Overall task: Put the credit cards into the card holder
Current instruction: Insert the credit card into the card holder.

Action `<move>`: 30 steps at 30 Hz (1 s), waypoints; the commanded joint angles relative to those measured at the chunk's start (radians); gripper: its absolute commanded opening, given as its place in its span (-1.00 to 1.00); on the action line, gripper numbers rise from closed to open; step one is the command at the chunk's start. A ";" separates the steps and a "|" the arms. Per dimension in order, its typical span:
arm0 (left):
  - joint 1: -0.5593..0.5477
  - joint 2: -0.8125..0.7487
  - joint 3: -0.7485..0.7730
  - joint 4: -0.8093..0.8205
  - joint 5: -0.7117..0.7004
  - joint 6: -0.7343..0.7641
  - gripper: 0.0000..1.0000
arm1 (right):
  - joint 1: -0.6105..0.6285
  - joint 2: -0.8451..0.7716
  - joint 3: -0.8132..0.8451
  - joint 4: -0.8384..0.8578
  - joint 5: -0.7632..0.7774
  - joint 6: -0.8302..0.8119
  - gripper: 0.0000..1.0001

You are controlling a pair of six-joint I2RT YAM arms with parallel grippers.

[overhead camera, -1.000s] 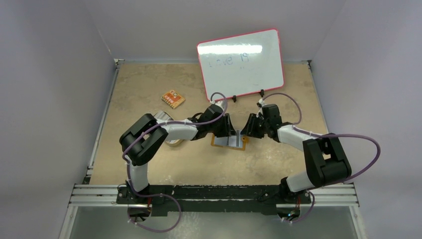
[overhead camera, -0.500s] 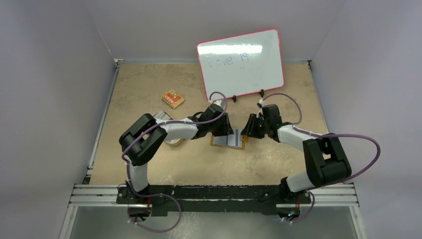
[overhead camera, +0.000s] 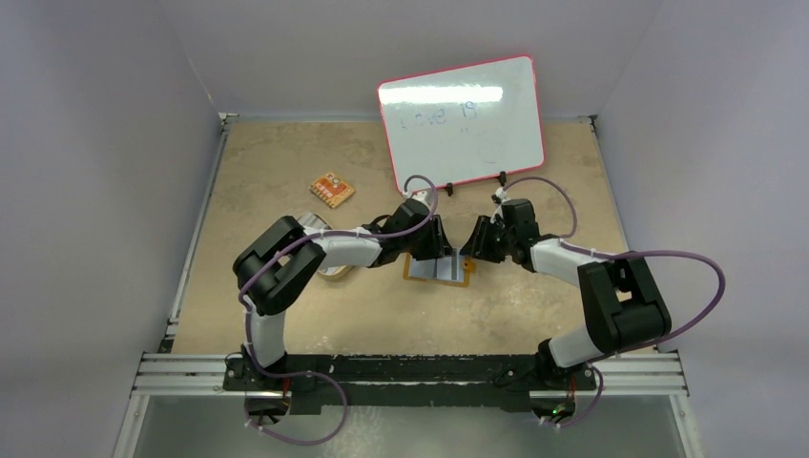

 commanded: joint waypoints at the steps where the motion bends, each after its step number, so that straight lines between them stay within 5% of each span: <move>1: -0.008 -0.045 0.027 0.003 -0.027 0.010 -0.29 | 0.001 0.001 -0.010 0.000 -0.015 -0.019 -0.16; 10: -0.045 -0.084 0.125 -0.262 -0.221 0.091 -0.30 | 0.001 0.001 -0.016 0.002 -0.018 -0.019 -0.16; 30: -0.051 0.030 0.152 -0.174 -0.135 0.060 -0.30 | 0.001 0.017 -0.035 0.053 -0.021 -0.013 -0.16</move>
